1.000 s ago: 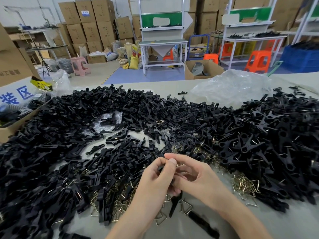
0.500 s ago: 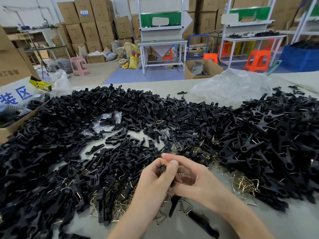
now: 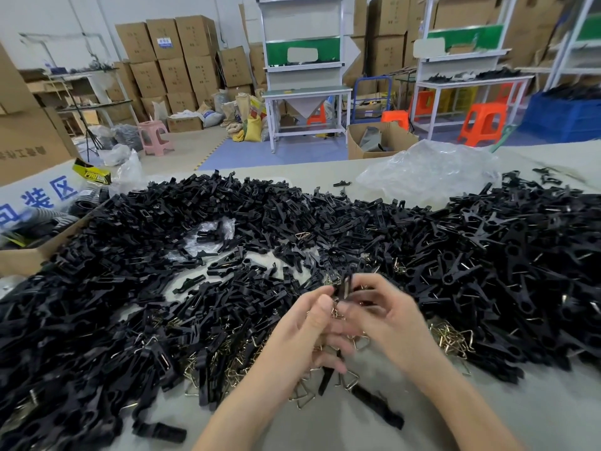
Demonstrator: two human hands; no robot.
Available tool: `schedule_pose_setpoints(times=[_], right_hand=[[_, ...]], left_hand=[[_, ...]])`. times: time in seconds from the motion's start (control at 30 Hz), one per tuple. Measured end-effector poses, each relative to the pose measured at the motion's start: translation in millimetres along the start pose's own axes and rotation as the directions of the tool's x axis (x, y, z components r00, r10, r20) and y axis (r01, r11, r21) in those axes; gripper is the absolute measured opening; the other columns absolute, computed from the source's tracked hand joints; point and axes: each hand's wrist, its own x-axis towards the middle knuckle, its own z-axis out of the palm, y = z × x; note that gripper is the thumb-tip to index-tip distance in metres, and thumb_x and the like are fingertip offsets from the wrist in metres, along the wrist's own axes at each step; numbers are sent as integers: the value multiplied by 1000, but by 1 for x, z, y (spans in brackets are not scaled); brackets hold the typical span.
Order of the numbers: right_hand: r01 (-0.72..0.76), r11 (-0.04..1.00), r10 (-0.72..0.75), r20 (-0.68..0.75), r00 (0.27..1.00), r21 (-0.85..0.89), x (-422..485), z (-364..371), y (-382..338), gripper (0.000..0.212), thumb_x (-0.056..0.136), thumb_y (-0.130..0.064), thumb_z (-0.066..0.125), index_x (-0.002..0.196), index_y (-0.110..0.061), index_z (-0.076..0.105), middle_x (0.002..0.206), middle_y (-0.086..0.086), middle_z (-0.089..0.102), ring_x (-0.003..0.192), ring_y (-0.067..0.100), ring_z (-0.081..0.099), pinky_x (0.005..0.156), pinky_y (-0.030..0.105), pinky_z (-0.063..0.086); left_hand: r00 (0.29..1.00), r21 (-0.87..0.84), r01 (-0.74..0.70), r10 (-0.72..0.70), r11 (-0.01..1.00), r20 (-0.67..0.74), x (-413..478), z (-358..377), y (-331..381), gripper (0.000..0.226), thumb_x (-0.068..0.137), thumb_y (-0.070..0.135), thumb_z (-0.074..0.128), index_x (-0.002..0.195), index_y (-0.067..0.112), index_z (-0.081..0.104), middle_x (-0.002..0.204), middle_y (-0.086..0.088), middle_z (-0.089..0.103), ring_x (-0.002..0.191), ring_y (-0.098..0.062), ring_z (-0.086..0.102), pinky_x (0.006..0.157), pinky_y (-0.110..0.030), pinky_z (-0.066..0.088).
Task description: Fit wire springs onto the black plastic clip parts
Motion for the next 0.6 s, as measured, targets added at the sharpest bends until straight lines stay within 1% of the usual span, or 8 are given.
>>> schedule_pose_setpoints(times=[0.1, 0.2, 0.27, 0.3, 0.37, 0.4, 0.47, 0.6], right_hand=[[-32, 866, 215, -313, 925, 499, 19, -28, -13, 36, 81, -41, 74, 115, -31, 68, 110, -1, 76, 96, 15, 74, 73, 23, 59], [-121, 778, 363, -284, 887, 616, 30, -44, -26, 53, 84, -47, 67, 129, -19, 59, 110, 1, 78, 94, 15, 75, 70, 29, 61], [-238, 857, 365, -214, 906, 457, 24, -36, -26, 42, 91, -45, 64, 124, -19, 64, 107, 4, 78, 87, 15, 73, 67, 28, 59], [-264, 892, 351, -196, 916, 366, 18, -28, -25, 32, 96, -39, 62, 122, -20, 67, 104, 5, 78, 82, 14, 72, 66, 26, 59], [-249, 958, 271, -172, 947, 143, 2, -11, -21, 21, 101, -28, 59, 120, -27, 68, 103, 2, 77, 82, 6, 69, 71, 21, 56], [-223, 975, 220, -148, 964, -2, -6, -3, -18, 21, 102, -28, 58, 120, -33, 66, 108, -2, 75, 88, 0, 67, 78, 17, 52], [-154, 946, 138, -74, 988, -284, -20, 15, -10, 29, 102, -37, 55, 130, -41, 59, 128, -13, 65, 110, -9, 57, 94, 15, 42], [-62, 705, 155, 68, 986, -706, -35, 38, 4, 52, 102, -55, 45, 151, -38, 41, 156, -15, 36, 147, 9, 26, 123, 37, 23]], left_hand=[[986, 196, -98, 122, 976, -116, -12, 0, 3, 34, 89, 62, 60, 116, 42, 64, 100, -9, 76, 81, -17, 69, 65, -25, 55], [916, 532, -161, 327, 832, -234, -28, -10, 4, 13, 96, 48, 53, 107, 51, 61, 88, 5, 74, 66, -9, 61, 56, -24, 48], [855, 752, -122, 454, 648, -253, -38, -24, 4, 14, 98, 40, 52, 107, 48, 60, 82, 9, 70, 62, -1, 54, 56, -19, 44], [821, 871, -55, 519, 489, -239, -42, -33, 4, 18, 98, 37, 52, 111, 44, 61, 87, 13, 69, 71, 1, 56, 65, -18, 46], [797, 978, 142, 567, 155, -206, -48, -52, 2, 32, 97, 36, 55, 127, 29, 61, 119, 8, 66, 106, -11, 61, 94, -32, 48], [815, 966, 249, 526, 63, -244, -51, -60, 0, 42, 98, 41, 53, 137, 26, 56, 136, 0, 59, 124, -21, 55, 106, -40, 41], [846, 918, 397, 397, -20, -357, -56, -73, -2, 60, 100, 56, 40, 152, 27, 37, 158, -8, 37, 145, -28, 34, 119, -44, 25], [890, 913, 407, 240, -30, -389, -45, -94, 6, 69, 99, 67, 25, 158, 31, 21, 166, -7, 22, 151, -27, 21, 123, -44, 17]])
